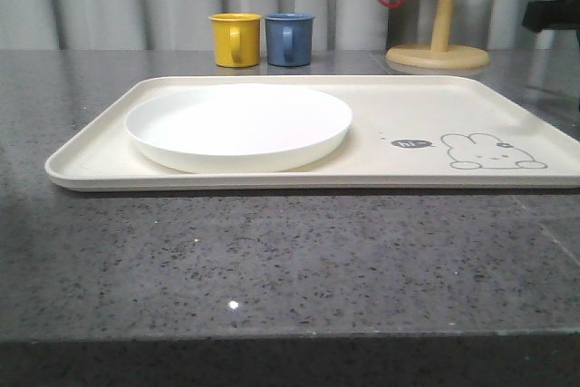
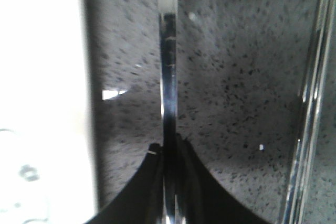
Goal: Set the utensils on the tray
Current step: 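Grasp the steel fork with the right gripper, then lower the fork onto the tray beside the plate and release it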
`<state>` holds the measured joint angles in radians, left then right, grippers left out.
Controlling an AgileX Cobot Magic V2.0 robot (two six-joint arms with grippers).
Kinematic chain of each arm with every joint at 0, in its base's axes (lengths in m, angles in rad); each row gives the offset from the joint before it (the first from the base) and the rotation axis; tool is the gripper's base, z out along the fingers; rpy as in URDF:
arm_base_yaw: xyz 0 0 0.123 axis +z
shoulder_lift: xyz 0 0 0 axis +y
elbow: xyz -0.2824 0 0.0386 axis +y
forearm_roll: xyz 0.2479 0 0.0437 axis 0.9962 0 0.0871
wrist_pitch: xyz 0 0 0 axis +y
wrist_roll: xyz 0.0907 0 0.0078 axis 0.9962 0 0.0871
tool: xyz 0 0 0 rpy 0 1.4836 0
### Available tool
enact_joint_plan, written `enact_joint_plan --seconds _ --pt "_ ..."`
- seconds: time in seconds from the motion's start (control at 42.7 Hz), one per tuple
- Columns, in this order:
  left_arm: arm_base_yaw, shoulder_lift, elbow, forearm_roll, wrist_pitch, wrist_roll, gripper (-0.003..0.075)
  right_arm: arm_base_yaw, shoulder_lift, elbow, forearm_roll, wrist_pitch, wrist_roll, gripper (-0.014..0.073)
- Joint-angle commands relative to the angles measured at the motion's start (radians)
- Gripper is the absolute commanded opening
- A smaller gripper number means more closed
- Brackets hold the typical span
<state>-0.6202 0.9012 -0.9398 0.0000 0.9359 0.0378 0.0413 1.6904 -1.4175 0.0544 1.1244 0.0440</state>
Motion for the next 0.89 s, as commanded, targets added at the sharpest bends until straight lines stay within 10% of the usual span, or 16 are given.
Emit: enact_joint_plan --seconds 0.0,0.351,0.702,0.866 --pt "-0.006 -0.005 -0.026 0.000 -0.062 -0.009 0.0417 0.053 -0.059 -0.100 0.046 0.066 -0.034 -0.0056" --pt "-0.006 -0.005 -0.026 0.000 -0.064 -0.009 0.0417 0.336 0.004 -0.221 0.049 0.069 0.143 -0.0056" --pt "-0.006 -0.005 -0.026 0.000 -0.064 -0.009 0.0417 0.360 0.131 -0.233 0.049 -0.064 0.362 -0.0050" --pt "-0.006 -0.005 -0.026 0.000 -0.067 -0.009 0.0417 0.360 0.137 -0.233 0.049 -0.067 0.367 0.0096"
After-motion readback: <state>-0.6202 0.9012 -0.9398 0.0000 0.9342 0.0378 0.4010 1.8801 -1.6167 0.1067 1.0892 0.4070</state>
